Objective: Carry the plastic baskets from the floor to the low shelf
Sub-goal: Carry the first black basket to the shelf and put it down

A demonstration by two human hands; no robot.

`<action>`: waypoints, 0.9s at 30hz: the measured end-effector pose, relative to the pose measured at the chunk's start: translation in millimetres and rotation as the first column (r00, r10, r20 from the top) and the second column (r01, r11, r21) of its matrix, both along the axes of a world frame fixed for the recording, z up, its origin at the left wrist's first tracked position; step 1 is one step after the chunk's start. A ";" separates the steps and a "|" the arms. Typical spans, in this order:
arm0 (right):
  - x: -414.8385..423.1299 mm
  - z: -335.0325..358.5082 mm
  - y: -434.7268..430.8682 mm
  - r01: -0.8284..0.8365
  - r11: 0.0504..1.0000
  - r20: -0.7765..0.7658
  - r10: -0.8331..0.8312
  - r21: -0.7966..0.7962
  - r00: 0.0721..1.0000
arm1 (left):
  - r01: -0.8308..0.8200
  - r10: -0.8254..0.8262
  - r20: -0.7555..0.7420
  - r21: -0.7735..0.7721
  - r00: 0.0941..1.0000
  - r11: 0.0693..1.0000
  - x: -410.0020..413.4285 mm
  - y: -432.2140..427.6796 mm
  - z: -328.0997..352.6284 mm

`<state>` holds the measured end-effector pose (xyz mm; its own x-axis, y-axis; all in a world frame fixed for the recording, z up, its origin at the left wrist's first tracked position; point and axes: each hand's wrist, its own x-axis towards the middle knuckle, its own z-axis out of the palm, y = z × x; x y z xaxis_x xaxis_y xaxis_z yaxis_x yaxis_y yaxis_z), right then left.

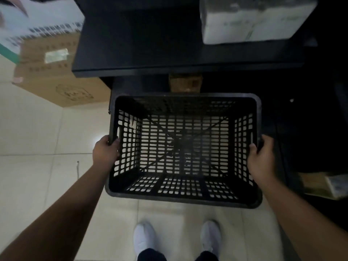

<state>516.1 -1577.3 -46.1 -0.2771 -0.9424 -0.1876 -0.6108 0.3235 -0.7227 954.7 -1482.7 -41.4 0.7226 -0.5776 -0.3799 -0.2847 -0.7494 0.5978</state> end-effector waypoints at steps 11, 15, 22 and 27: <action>9.4 -175.8 -35.5 -0.074 0.996 -0.031 0.075 0.045 0.997 | 0.042 -0.045 0.032 0.100 0.998 0.994 9.5 -21.4 -171.8; 11.1 -202.0 -41.1 -0.093 0.993 -0.044 0.096 0.067 0.994 | 0.060 -0.063 0.021 0.134 0.998 0.989 6.6 -21.6 -194.7; 9.1 -214.1 -38.5 -0.075 0.987 -0.073 0.086 0.144 0.994 | 0.068 -0.074 0.025 0.176 0.997 0.982 4.4 -17.2 -207.6; 4.9 -197.8 -42.4 -0.161 0.948 -0.105 0.196 0.276 0.975 | 0.144 -0.148 -0.006 0.260 0.989 0.955 3.4 -24.6 -199.0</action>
